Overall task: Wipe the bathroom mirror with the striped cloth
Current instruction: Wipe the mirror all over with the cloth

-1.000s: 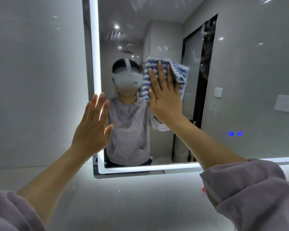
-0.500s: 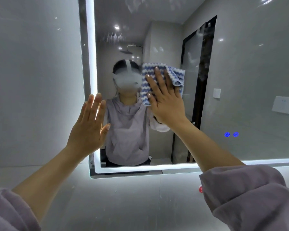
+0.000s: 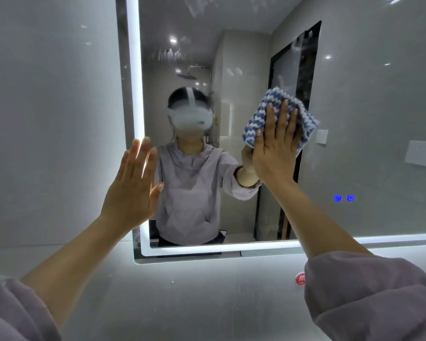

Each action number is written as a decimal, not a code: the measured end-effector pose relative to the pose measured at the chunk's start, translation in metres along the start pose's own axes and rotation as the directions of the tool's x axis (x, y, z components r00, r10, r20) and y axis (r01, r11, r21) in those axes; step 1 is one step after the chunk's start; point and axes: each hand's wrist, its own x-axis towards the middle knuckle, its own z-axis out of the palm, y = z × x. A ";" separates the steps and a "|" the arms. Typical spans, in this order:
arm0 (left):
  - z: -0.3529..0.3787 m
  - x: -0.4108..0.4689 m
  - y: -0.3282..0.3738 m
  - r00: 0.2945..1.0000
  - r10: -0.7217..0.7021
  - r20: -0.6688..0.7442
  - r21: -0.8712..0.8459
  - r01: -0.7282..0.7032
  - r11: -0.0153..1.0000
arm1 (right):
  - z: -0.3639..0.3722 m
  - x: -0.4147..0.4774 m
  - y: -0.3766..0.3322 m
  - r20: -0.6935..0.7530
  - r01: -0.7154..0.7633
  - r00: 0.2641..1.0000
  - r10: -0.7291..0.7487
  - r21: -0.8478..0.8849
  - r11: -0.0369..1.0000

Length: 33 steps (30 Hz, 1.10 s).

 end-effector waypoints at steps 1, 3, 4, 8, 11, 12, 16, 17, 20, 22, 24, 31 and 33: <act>0.000 0.000 0.000 1.000 -0.002 0.003 0.001 0.002 1.000 | 0.002 -0.001 -0.004 -0.003 -0.015 1.000 0.015 -0.002 1.000; 0.000 0.000 0.000 1.000 -0.006 0.009 -0.001 0.006 1.000 | 0.006 -0.003 -0.010 0.003 -0.016 1.000 0.016 0.003 1.000; -0.001 0.000 0.001 1.000 -0.007 0.012 -0.002 0.008 1.000 | 0.008 -0.005 -0.014 0.010 0.009 1.000 -0.009 0.003 1.000; -0.003 0.000 0.002 1.000 -0.009 0.013 -0.011 0.009 1.000 | 0.011 -0.005 -0.039 0.040 0.221 0.974 -0.221 -0.008 0.975; -0.005 0.000 0.002 1.000 -0.016 0.020 -0.010 0.016 1.000 | 0.012 0.000 -0.062 0.062 0.350 0.935 -0.348 -0.012 0.937; -0.006 0.000 0.003 1.000 -0.019 0.023 -0.010 0.020 1.000 | 0.014 0.001 -0.070 0.079 0.386 0.920 -0.383 -0.024 0.922; -0.007 0.001 0.003 1.000 -0.018 0.024 -0.008 0.018 1.000 | 0.019 0.006 -0.101 0.144 0.496 0.862 -0.486 -0.044 0.867; -0.007 0.001 0.003 1.000 -0.019 0.024 -0.010 0.020 1.000 | 0.019 0.008 -0.107 0.155 0.515 0.850 -0.503 -0.047 0.856; -0.006 0.001 0.003 1.000 -0.020 0.018 -0.019 0.021 1.000 | 0.019 0.019 -0.114 0.183 0.559 0.820 -0.542 -0.056 0.827; -0.006 0.002 0.003 1.000 -0.017 0.012 -0.020 0.017 1.000 | 0.016 0.026 -0.111 0.183 0.599 0.793 -0.582 -0.056 0.799; -0.005 0.002 0.002 1.000 -0.016 0.008 -0.012 0.016 1.000 | 0.012 0.034 -0.106 0.194 0.640 0.761 -0.619 -0.062 0.766; -0.004 0.001 0.001 0.999 -0.026 0.028 -0.021 0.027 0.999 | -0.012 0.072 -0.053 0.118 0.455 0.888 -0.444 -0.094 0.885; -0.005 0.001 0.002 0.999 -0.028 0.030 -0.026 0.029 0.999 | -0.015 0.076 -0.043 0.090 0.391 0.919 -0.383 -0.095 0.916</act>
